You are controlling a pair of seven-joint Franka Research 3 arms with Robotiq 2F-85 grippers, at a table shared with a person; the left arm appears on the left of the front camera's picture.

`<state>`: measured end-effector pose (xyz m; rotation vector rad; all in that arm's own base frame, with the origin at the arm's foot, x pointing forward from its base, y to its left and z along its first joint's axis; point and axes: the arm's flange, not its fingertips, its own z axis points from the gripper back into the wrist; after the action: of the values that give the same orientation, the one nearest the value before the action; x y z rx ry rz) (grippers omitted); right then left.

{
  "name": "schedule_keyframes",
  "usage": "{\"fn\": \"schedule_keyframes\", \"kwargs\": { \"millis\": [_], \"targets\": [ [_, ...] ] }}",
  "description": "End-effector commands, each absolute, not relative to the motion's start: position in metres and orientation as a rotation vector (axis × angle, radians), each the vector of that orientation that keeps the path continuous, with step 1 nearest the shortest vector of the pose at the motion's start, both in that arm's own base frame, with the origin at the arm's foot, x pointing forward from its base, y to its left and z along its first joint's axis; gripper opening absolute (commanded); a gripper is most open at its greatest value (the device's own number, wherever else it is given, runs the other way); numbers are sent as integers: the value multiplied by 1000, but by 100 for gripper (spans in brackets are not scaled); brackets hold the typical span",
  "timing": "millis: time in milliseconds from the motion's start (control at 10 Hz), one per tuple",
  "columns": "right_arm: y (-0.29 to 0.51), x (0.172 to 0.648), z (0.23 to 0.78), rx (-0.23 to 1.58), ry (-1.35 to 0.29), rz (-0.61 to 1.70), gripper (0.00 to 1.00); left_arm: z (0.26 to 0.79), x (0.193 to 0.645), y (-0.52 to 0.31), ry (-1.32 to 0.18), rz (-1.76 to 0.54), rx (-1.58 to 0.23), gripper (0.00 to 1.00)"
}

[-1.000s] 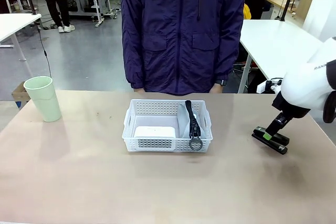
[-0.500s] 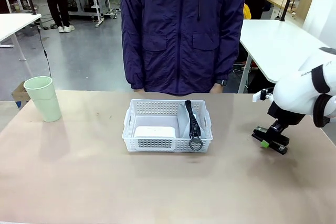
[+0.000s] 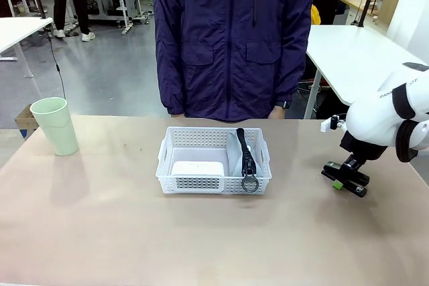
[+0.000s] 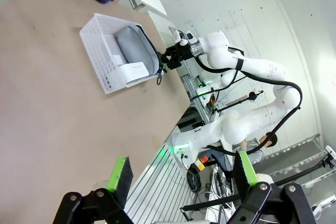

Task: Efficiently arrange items inside the basket to fit them all.
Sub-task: Pick up the Stapler and place it inside the Organizing basket.

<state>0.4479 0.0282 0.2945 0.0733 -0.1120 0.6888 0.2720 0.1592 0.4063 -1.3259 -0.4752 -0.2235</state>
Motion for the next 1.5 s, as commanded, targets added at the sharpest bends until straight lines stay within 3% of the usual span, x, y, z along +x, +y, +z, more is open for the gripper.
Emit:
{"fn": "schedule_keyframes", "kwargs": {
  "millis": [0,200,300,500,800,1200,1400],
  "targets": [
    [24,451,295,41,-120,719,0,408,269,156,-488,-220,-1345,100],
    [26,450,296,29,-117,717,0,408,269,156,-488,-220,-1345,100],
    [26,450,296,26,-113,718,16,408,269,156,-488,-220,-1345,100],
    [26,450,296,30,-108,717,0,408,269,156,-488,-220,-1345,100],
    [26,443,311,45,-129,721,0,408,269,156,-488,-220,-1345,100],
    [39,380,410,136,-353,815,0,408,269,156,-488,-220,-1345,100],
    [29,373,426,203,-418,806,0,408,269,156,-488,-220,-1345,100]
  ]
}}
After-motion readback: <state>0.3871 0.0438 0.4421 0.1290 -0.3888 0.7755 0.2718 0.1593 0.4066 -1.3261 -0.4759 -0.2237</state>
